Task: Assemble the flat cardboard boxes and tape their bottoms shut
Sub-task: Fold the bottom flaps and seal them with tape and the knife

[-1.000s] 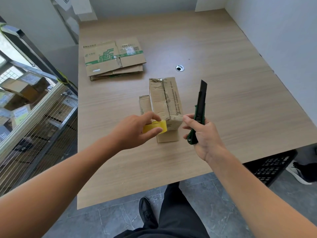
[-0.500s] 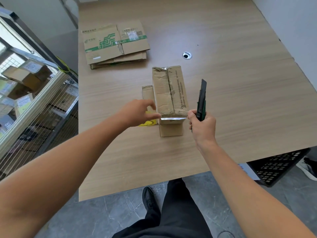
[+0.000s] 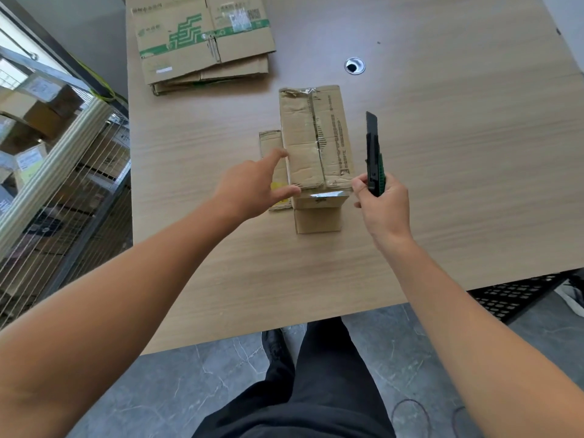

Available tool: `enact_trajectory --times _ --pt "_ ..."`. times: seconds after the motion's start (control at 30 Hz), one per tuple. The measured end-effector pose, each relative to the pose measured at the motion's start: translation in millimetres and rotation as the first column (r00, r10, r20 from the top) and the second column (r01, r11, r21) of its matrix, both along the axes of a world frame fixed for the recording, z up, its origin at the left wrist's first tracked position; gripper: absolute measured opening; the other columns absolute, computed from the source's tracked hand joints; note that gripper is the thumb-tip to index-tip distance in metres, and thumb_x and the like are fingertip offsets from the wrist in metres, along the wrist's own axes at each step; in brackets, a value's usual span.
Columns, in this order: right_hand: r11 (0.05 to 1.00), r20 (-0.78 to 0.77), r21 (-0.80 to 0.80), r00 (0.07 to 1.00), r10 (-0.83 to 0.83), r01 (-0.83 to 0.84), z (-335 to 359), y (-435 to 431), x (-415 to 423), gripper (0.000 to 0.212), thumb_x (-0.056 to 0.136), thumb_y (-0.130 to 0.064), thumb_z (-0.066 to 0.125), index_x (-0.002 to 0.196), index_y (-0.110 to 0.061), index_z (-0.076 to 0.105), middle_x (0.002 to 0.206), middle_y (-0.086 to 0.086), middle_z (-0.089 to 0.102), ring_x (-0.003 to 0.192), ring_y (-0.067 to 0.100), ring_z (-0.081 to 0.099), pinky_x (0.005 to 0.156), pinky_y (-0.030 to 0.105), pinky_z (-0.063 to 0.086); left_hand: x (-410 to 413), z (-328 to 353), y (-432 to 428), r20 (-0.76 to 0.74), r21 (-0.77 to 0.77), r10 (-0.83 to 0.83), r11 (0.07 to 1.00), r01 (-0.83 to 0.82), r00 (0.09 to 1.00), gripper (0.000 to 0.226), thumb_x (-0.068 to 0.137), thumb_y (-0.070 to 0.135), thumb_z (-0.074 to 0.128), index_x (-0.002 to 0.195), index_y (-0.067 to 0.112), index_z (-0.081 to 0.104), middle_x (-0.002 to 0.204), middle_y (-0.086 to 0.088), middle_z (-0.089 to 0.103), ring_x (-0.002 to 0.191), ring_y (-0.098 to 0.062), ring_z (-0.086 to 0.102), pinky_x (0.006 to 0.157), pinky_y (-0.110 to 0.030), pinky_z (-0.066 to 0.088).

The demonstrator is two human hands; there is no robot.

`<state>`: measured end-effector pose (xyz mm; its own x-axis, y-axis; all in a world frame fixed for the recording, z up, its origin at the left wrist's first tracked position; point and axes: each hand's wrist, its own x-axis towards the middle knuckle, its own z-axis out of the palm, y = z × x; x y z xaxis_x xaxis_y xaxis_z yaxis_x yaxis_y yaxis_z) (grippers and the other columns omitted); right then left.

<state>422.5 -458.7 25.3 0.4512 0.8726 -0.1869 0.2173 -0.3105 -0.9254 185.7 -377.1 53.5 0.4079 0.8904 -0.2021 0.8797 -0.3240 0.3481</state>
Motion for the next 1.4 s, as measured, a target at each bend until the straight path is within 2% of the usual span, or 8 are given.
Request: enact_trajectory --times 0.23,0.37,0.53,0.8,0.93,1.1,1.27,1.4 --pt "0.998 -0.143 0.058 0.989 0.03 -0.022 -6 11 5 0.01 0.088 -0.024 0.074 0.087 -0.025 0.064 0.075 -0.011 0.065 0.068 0.012 0.064 0.059 0.021 0.053 0 0 1 0.013 0.006 0.01 1.0 -0.01 1.0 0.065 0.083 0.077 0.05 0.144 0.057 0.038 0.064 0.017 0.049 0.077 -0.02 0.056 0.072 -0.041 0.055" --pt "0.975 -0.14 0.213 0.986 0.089 -0.058 -22 4 4 0.024 0.091 -0.027 0.073 0.103 -0.032 0.053 0.086 -0.015 0.057 0.073 0.015 0.058 0.066 0.032 0.055 0 -5 2 0.077 0.006 0.02 1.0 -0.021 0.997 0.065 0.08 0.075 0.057 0.141 0.057 0.044 0.066 0.016 0.054 0.08 -0.019 0.058 0.075 -0.043 0.056" --pt "0.954 0.313 0.256 0.947 0.068 -0.153 -37 2 6 0.019 0.092 -0.049 0.069 0.098 -0.037 0.055 0.087 -0.004 0.058 0.074 0.028 0.06 0.068 0.039 0.054 0 -5 6 0.058 0.086 -0.042 0.996 0.037 0.997 0.07 0.078 0.08 0.049 0.141 0.05 0.047 0.065 0.002 0.065 0.078 -0.025 0.065 0.068 -0.04 0.056" --pt "0.588 0.818 0.275 0.507 0.272 -0.761 -28 35 25 0.028 0.093 -0.025 0.074 0.108 -0.015 0.053 0.124 0.013 0.059 0.111 0.035 0.055 0.101 0.037 0.045 -5 -10 1 0.011 0.171 -0.085 0.982 0.082 0.996 0.087 0.067 0.088 0.035 0.143 0.046 0.048 0.07 -0.015 0.067 0.07 -0.033 0.063 0.063 -0.042 0.054" --pt "0.611 0.736 0.305 0.588 0.336 -0.73 -33 41 33 0.025 0.095 -0.026 0.069 0.11 -0.014 0.055 0.124 0.015 0.061 0.109 0.035 0.057 0.105 0.027 0.038 0 -19 4 -0.04 0.243 -0.087 0.966 0.094 0.995 0.081 0.074 0.084 0.047 0.145 0.046 0.045 0.079 -0.015 0.071 0.076 -0.035 0.066 0.061 -0.036 0.046" --pt "0.767 0.536 0.34 0.783 0.317 -0.544 -32 35 16 0.027 0.091 -0.017 0.074 0.11 -0.003 0.06 0.13 0.003 0.054 0.117 0.029 0.054 0.098 0.05 0.048 4 -29 4 -0.045 0.303 -0.05 0.951 0.061 0.998 0.07 0.082 0.071 0.059 0.146 0.047 0.043 0.081 -0.015 0.072 0.074 -0.034 0.066 0.059 -0.032 0.037" --pt "0.889 0.349 0.31 0.91 0.222 -0.336 22 6 -6 0.017 0.103 -0.045 0.051 0.117 -0.034 0.052 0.113 -0.019 0.054 0.107 0.024 0.049 0.093 0.045 0.046 9 -24 3 -0.027 0.278 -0.015 0.96 0.022 1.0 0.07 0.081 0.073 0.057 0.145 0.047 0.045 0.082 -0.014 0.072 0.076 -0.034 0.066 0.061 -0.034 0.041" --pt "0.922 0.233 0.058 0.903 0.361 -0.384 49 -3 -54 0.029 0.107 -0.035 0.039 0.12 -0.017 0.057 0.112 -0.014 0.054 0.111 0.019 0.05 0.101 0.04 0.042 15 -20 -1 -0.018 0.246 0.022 0.969 -0.017 1.0 0.07 0.083 0.073 0.056 0.147 0.045 0.043 0.086 -0.012 0.073 0.082 -0.032 0.067 0.063 -0.032 0.039"
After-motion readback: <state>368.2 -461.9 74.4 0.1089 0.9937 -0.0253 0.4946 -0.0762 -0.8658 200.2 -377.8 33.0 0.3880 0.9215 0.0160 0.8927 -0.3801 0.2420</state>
